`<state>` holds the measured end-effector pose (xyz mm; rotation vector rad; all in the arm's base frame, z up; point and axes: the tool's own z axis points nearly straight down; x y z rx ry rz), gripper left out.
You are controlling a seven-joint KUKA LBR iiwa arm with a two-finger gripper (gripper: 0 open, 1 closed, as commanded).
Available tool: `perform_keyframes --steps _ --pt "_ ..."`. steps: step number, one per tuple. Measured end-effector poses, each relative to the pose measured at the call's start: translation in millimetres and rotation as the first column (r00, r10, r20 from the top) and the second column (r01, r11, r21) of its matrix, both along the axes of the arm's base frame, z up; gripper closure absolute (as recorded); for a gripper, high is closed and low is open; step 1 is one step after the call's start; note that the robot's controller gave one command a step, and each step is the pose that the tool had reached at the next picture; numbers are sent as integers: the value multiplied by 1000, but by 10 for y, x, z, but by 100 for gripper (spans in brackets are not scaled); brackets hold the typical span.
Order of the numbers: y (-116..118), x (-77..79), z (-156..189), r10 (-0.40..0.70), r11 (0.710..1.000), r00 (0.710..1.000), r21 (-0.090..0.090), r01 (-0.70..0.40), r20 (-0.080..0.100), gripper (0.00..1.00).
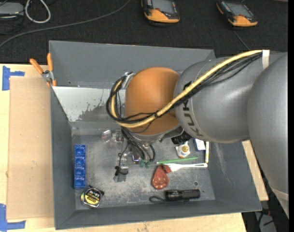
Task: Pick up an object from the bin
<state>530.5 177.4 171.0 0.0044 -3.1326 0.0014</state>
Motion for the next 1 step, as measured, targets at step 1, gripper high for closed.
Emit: perform_keyframes --steps 1 --pt "-9 21 36 -4 1000 1000 1 4 7 0"
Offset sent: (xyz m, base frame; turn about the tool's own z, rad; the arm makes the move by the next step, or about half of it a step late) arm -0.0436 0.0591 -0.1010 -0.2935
